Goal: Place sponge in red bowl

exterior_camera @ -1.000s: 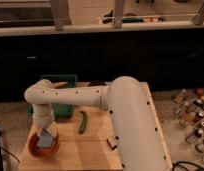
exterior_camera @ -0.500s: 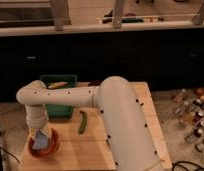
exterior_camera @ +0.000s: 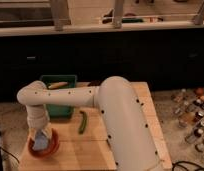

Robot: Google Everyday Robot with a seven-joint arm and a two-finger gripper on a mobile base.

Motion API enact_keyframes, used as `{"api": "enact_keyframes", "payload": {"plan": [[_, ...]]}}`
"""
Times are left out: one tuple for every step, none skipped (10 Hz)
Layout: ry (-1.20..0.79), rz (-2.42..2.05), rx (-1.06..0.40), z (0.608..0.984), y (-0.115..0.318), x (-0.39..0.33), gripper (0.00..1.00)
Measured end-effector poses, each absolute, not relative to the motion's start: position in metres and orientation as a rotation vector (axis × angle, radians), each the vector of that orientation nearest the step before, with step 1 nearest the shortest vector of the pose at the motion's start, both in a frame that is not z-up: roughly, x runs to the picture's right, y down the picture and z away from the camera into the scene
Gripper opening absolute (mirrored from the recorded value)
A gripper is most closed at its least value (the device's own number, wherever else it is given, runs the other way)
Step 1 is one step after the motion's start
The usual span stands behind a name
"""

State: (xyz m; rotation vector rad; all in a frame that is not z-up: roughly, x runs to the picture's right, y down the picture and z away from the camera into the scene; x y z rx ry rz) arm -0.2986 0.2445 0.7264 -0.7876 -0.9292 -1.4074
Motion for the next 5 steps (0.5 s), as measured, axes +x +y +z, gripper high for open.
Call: {"api": "enact_keyframes", "payload": {"plan": [[-0.929, -1.409, -0.789, 0.726, 0.243, -0.297, 0.80], [-0.928, -1.412, -0.791, 0.726, 0.241, -0.295, 0.80], [-0.927, -1.414, -0.794, 0.727, 0.238, -0.294, 0.80], [-0.927, -1.417, -0.795, 0.727, 0.235, -0.293, 0.80], [-0.923, -1.419, -0.791, 0.727, 0.227, -0.292, 0.80]]}}
